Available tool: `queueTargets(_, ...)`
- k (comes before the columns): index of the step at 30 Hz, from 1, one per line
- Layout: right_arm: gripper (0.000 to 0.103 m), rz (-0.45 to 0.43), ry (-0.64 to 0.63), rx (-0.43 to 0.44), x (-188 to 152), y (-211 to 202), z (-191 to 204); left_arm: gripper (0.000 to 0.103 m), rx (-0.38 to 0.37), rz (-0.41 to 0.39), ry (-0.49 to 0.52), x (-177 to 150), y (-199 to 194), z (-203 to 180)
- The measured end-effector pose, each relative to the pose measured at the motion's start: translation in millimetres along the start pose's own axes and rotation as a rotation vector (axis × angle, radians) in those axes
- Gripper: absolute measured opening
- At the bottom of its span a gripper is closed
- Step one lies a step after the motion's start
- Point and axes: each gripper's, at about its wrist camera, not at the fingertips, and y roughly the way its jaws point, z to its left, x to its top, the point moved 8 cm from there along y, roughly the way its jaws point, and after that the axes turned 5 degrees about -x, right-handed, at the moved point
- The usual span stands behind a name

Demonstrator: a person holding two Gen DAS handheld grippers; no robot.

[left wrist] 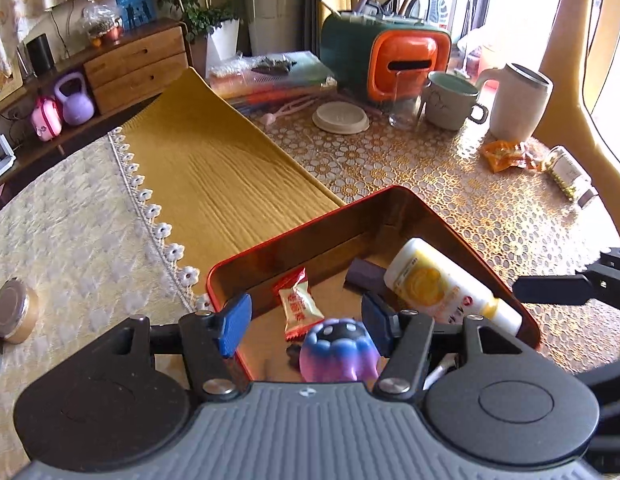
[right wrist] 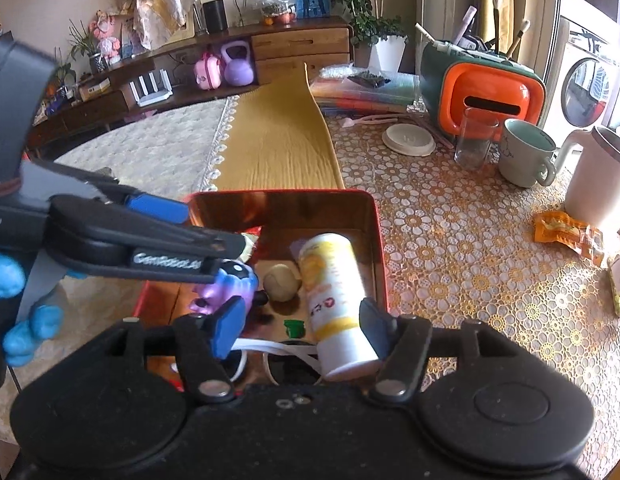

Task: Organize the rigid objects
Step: 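Open the left tool inside the tin while the right tool opens, releasing candy and bottle, then withdraw both tools from the tin toward the pink tube and nail clipper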

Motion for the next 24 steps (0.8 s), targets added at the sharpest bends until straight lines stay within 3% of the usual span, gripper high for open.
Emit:
queueTargets(6, 0.064, -0.014, 0.013, 0.018, -1.2, -13.0, 5.1, 0.060, -0.006, -0.039, -0.002, -12.0, -31.9, 7.4)
queueTargets(12, 0.072, -0.032, 0.026, 0.031, -2.6, -26.2, 11.7, 0.060, 0.013, -0.070, -0.026, -27.8, -62.0, 23.1)
queueTargets(19, 0.078, -0.051, 0.043, 0.048, -5.8, -34.1, 25.6, 0.060, 0.066, -0.114, -0.077, -48.2, -94.9, 45.7)
queueTargets(22, 0.078, -0.066, 0.017, 0.053, -6.8, -37.9, 39.1, 0.072, 0.097, -0.137, -0.082, -57.9, -109.4, 54.4)
queueTargets(24, 0.079, -0.073, -0.004, 0.068, -7.6, -40.3, 51.5, 0.073, 0.106, -0.148, -0.099, -65.2, -118.5, 61.9)
